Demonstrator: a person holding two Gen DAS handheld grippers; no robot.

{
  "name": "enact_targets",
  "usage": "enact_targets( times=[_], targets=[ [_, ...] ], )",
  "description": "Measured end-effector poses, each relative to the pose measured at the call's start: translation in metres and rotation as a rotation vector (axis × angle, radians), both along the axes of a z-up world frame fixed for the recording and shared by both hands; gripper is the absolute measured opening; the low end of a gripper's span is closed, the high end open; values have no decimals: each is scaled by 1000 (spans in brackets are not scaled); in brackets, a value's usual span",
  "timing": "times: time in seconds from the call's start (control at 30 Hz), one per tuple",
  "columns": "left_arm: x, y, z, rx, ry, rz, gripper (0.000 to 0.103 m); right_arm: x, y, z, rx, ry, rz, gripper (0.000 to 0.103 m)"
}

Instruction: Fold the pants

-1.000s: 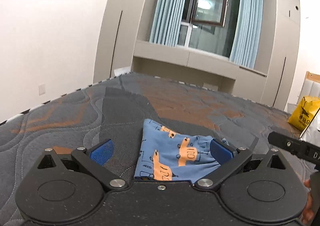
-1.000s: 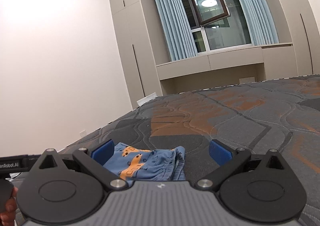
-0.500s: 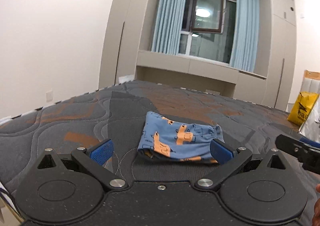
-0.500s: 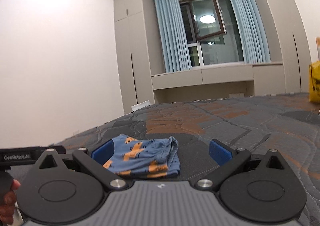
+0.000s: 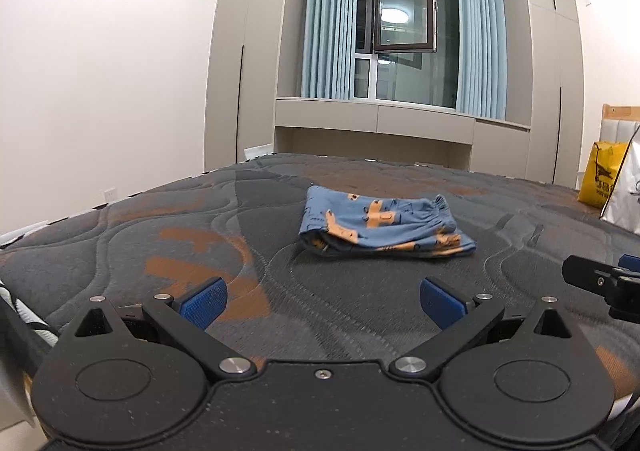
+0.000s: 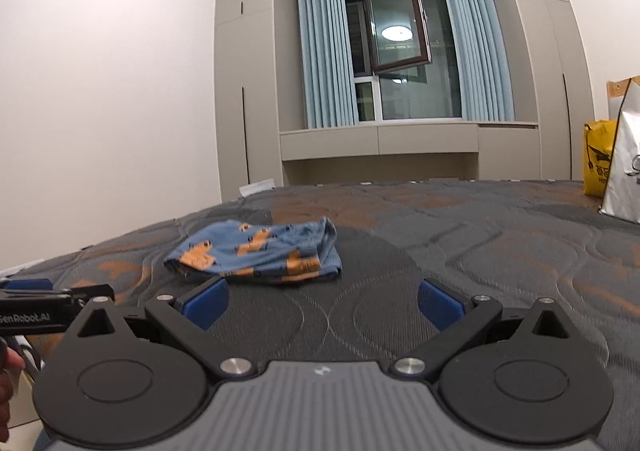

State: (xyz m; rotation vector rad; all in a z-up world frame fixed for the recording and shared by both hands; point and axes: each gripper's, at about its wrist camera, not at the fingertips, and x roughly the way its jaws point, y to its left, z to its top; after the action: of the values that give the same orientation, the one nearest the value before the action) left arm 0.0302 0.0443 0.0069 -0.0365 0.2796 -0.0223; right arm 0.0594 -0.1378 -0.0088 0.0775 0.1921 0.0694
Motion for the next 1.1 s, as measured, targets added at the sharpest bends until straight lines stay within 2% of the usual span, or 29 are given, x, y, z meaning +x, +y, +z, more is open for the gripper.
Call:
enact_targets(
  times=[0.1, 0.3, 1.1],
  targets=[
    [-4, 4, -3, 14, -1, -5, 102, 0, 1, -6, 5, 18, -4, 103],
    [-2, 10, -4, -11, 7, -1, 102, -4, 4, -13, -14, 22, 1, 103],
    [2, 19, -11, -21, 37, 31, 102, -3, 4, -20, -17, 54, 2, 103]
  ],
)
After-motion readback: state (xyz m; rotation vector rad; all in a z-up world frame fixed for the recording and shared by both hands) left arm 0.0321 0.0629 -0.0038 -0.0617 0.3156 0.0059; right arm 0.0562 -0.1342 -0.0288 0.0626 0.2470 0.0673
